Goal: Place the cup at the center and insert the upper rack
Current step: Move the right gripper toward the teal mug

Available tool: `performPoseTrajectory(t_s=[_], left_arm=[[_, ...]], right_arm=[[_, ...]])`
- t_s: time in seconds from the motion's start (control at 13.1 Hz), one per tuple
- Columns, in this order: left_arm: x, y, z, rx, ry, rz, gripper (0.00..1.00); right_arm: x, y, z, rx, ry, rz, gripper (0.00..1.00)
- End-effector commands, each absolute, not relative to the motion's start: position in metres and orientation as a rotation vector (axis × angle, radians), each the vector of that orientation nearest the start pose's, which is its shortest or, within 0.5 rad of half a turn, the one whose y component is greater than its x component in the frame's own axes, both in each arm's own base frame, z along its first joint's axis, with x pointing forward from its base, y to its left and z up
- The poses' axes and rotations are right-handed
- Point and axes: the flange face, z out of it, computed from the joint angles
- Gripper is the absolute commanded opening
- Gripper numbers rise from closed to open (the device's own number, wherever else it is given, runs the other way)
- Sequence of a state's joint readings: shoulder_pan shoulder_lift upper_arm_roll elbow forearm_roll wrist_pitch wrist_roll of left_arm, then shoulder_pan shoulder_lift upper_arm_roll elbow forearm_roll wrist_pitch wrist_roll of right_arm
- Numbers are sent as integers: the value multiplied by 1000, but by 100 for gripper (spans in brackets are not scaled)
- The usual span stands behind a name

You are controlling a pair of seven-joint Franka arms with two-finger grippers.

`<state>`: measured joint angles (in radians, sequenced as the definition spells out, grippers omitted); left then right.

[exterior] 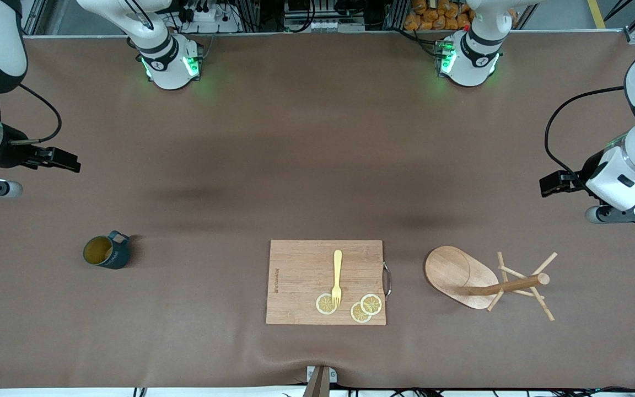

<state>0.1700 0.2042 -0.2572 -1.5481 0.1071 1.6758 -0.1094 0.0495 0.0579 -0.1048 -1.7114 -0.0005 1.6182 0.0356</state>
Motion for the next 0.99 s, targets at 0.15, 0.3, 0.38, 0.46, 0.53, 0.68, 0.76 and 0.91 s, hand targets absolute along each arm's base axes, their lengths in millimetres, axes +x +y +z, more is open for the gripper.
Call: performPoseTrajectory(t_s=[0.15,0.3,0.38,0.46,0.53,0.68,0.76,0.91], left_arm=[[618,-34,530,-3070,-53,77,100],[618,-41,531,-3066,-51,73,100],[618,-41,530,-3063,-47,74,100],[618,-41,529,-3065,-41,78,100],[618,-40,529,-3068,-34,81,100],[617,-37,534,-3071,-36,76,100],[616,-36,536,-3072,-27,74,100],[615,-39,535,-3075,-21,79,100]], right_arm=[[568,-33,533,-3129,167,231,100],[570,-33,527,-3128,165,247,100],[570,-32,526,-3127,165,250,100],[571,-31,526,-3127,163,250,100],[573,-31,522,-3128,161,247,100],[586,-31,507,-3135,159,216,100],[596,-30,496,-3140,154,180,100],[616,-31,464,-3149,153,136,100]])
